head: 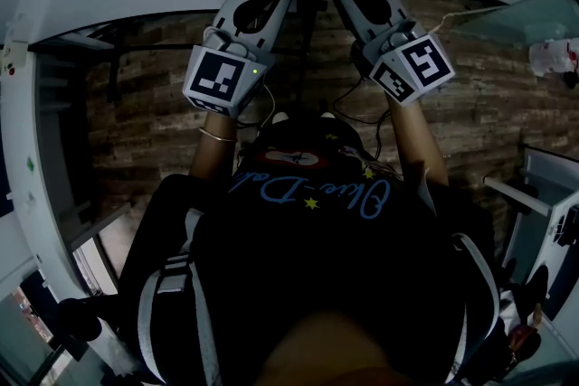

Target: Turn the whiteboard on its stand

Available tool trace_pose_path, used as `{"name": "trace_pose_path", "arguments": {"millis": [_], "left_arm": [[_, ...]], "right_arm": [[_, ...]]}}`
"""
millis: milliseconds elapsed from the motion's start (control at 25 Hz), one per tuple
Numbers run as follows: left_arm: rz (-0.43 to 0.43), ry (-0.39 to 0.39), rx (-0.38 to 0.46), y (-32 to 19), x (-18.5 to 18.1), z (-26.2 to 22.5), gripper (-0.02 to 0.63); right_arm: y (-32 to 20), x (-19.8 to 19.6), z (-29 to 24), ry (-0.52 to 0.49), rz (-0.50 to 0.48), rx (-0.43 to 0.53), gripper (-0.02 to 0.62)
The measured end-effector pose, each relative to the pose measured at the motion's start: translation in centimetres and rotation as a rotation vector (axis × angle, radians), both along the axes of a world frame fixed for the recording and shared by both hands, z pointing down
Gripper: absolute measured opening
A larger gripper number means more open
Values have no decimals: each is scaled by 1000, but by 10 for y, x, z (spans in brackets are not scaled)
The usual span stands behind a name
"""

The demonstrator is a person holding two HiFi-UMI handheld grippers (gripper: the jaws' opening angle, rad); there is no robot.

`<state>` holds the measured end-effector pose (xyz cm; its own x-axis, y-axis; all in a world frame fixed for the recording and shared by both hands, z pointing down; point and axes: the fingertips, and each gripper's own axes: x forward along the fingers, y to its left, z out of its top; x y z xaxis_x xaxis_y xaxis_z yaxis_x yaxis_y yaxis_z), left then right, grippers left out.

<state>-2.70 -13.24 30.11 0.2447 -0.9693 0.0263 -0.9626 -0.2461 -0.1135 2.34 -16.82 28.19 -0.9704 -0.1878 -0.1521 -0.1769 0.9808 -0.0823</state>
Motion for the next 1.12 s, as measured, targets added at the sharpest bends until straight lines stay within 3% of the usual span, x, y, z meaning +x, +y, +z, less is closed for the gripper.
{"name": "trace_pose_path", "arguments": {"millis": [1120], "left_arm": [[3, 1, -1, 4, -1, 1, 21]], "right_arm": [[16, -10, -2, 22, -59, 17, 18]]}}
